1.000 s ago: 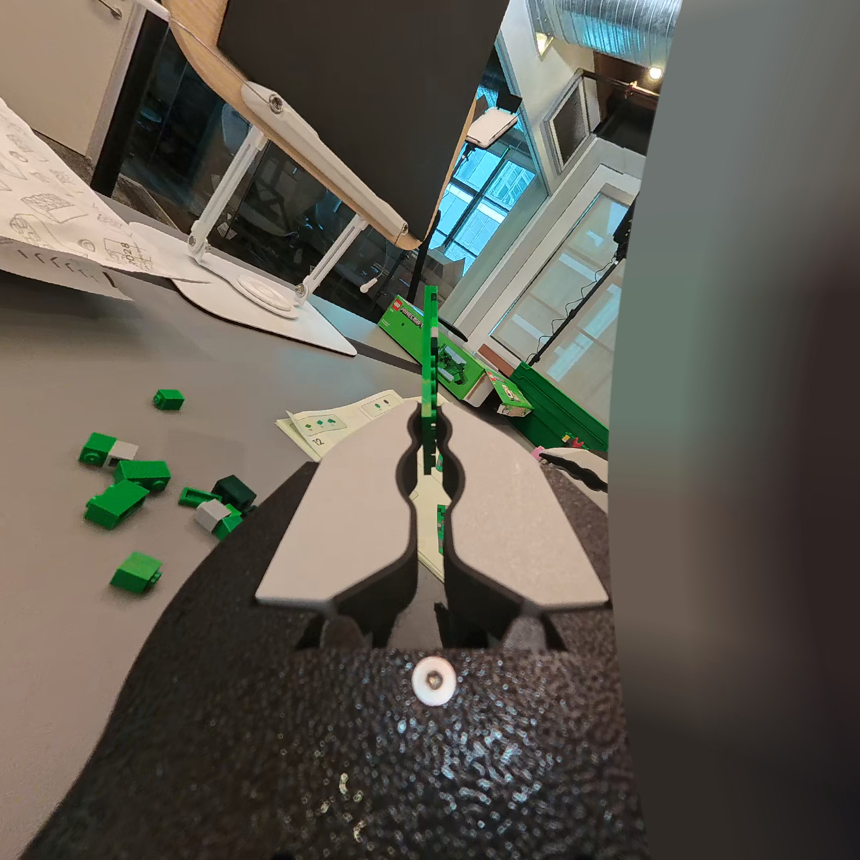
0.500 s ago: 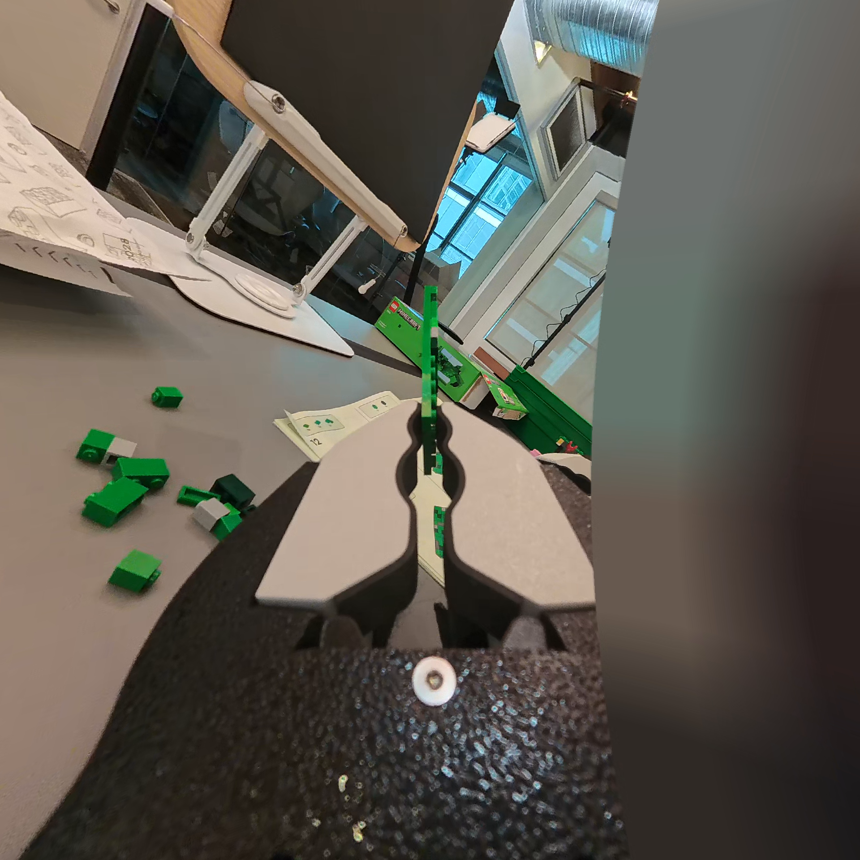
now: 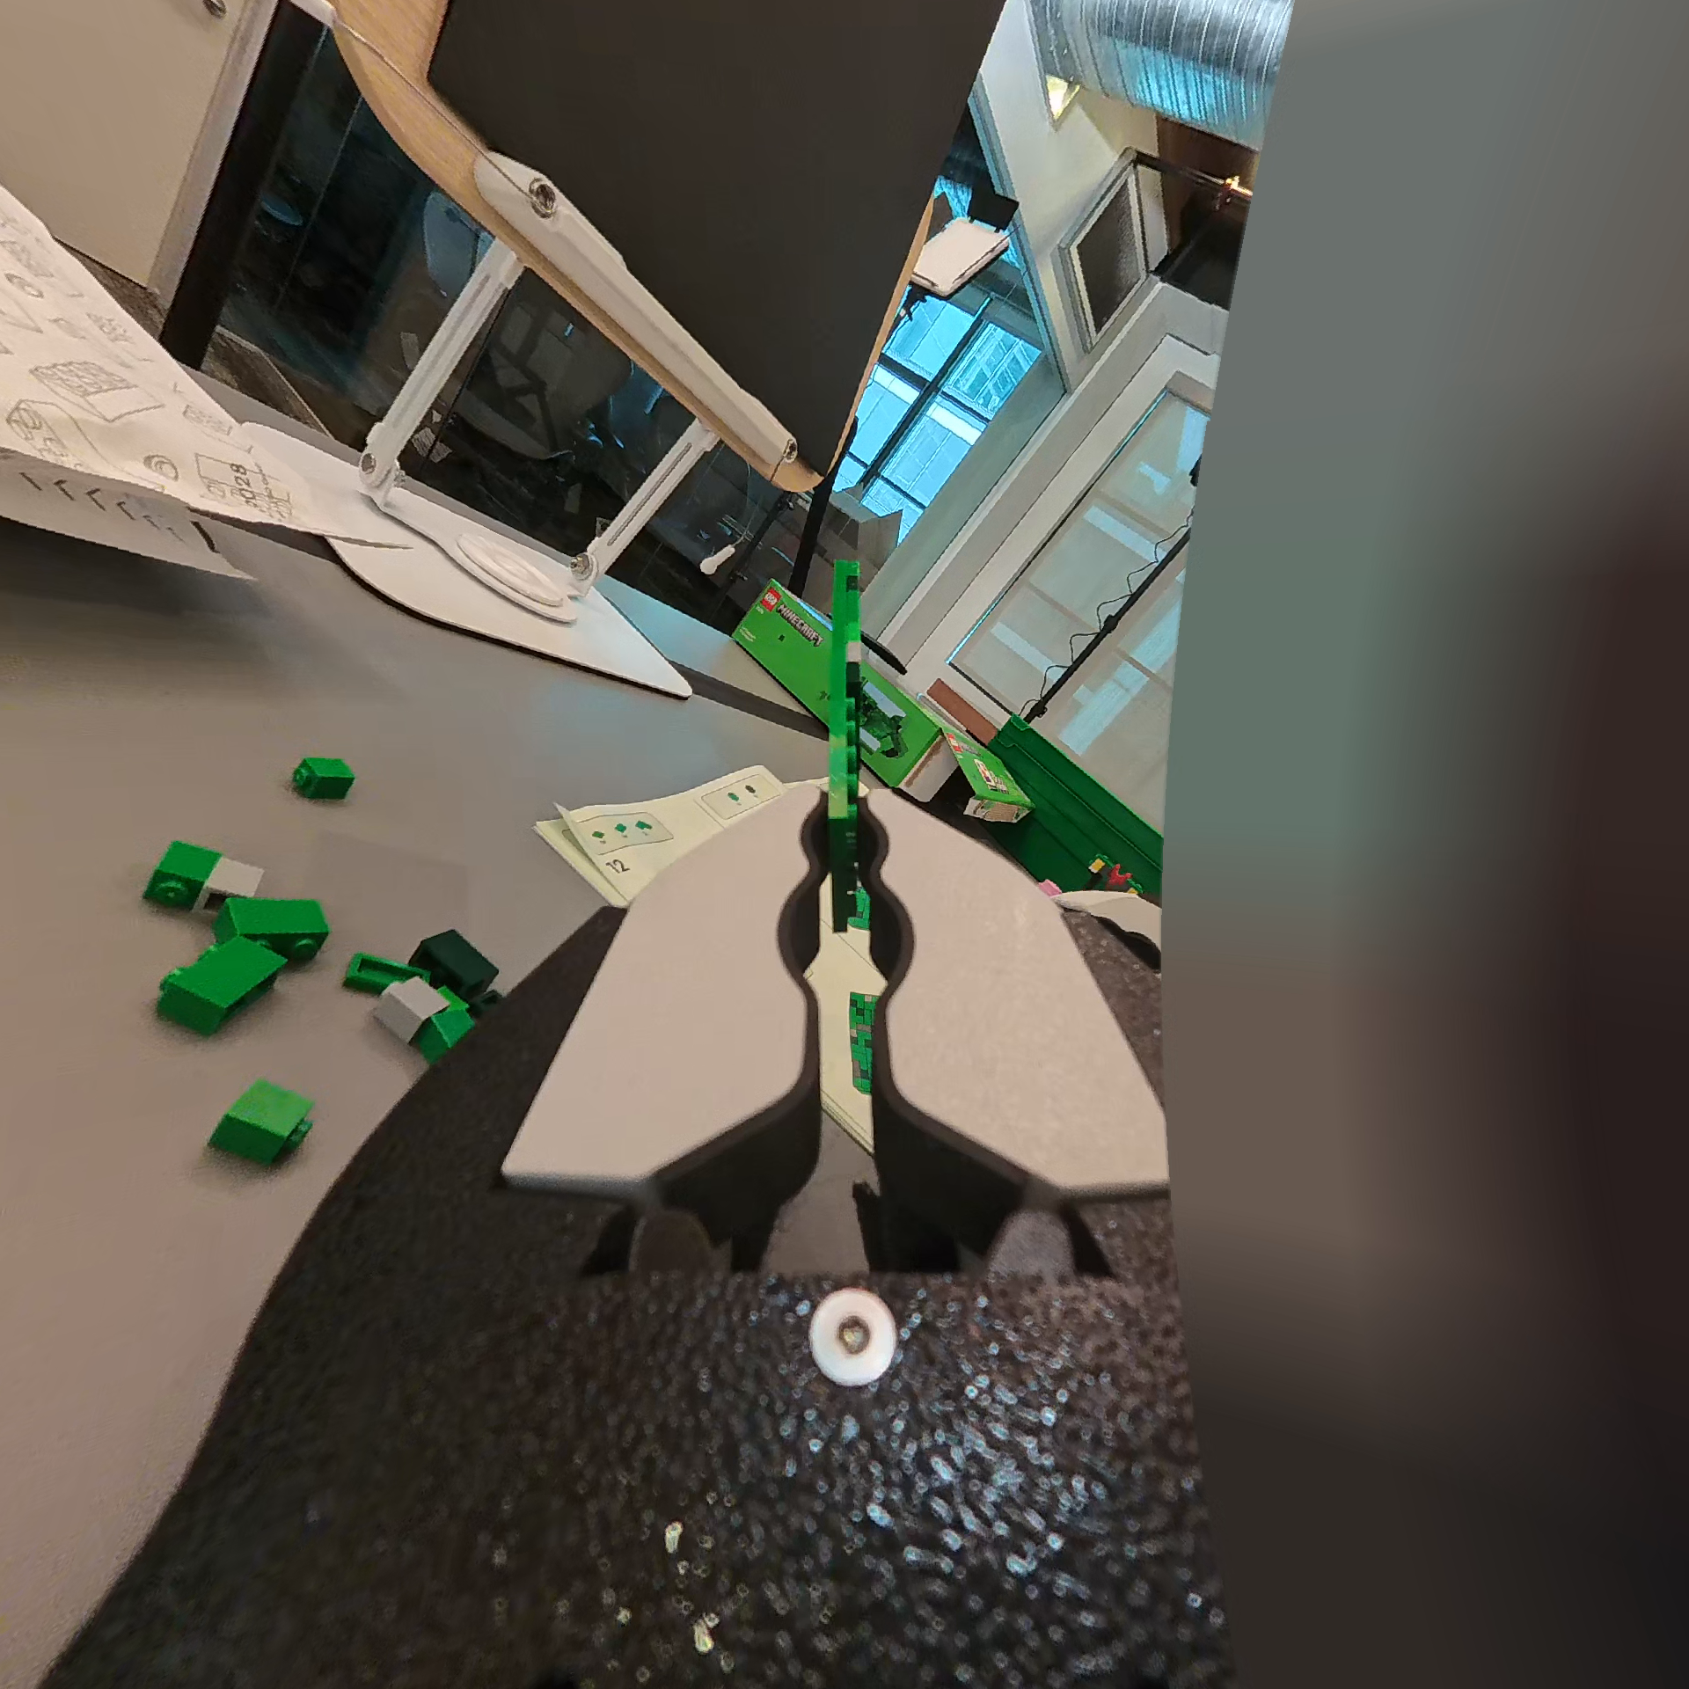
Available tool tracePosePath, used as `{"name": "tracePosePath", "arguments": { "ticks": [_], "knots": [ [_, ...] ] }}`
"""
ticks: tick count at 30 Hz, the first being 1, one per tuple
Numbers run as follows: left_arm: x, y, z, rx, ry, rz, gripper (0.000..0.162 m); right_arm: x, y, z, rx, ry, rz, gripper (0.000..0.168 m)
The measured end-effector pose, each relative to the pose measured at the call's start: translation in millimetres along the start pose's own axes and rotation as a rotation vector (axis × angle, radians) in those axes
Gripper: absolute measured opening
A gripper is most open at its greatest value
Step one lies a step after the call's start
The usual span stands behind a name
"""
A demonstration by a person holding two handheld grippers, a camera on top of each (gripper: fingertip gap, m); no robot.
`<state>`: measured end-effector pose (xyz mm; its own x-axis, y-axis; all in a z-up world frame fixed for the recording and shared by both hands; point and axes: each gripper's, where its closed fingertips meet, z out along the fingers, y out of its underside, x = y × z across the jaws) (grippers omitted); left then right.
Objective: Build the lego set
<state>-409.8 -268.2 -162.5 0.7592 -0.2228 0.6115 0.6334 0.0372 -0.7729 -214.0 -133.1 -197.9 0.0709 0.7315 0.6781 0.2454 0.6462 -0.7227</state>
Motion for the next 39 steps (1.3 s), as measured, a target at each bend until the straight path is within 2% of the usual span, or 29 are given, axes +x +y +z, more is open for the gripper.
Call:
{"name": "tracePosePath", "arguments": {
  "ticks": [6,10,13,19,22,27,34,39],
  "knots": [
    [8,8,4,-0.041,0.012,0.039,0.004,0,-1,-4,-0.006,-0.027,0.056,0.008],
    [25,17,9,-0.045,0.057,0.015,0.004,-13,8,-10,-0.115,-0.141,0.07,0.012],
    [40,27,14,-0.044,0.086,-0.04,0.004,-15,16,-22,-0.218,-0.156,0.028,0.012],
    [66,42,23,-0.008,0.101,-0.123,0.004,-57,11,-48,-0.343,-0.404,0.329,0.013],
    [78,48,29,0.037,0.101,-0.181,0.004,-76,1,-51,-0.401,-0.459,0.476,0.014],
    [85,51,32,0.155,0.07,-0.298,0.004,-98,-20,-50,-0.481,-0.412,0.642,0.017],
    [99,60,32,0.241,0.049,-0.328,0.004,-127,-20,-56,-0.658,-0.3,0.667,0.025],
    [105,67,36,0.231,0.052,-0.352,0.004,-125,-17,-54,-0.708,-0.234,0.676,0.021]
  ]
}}
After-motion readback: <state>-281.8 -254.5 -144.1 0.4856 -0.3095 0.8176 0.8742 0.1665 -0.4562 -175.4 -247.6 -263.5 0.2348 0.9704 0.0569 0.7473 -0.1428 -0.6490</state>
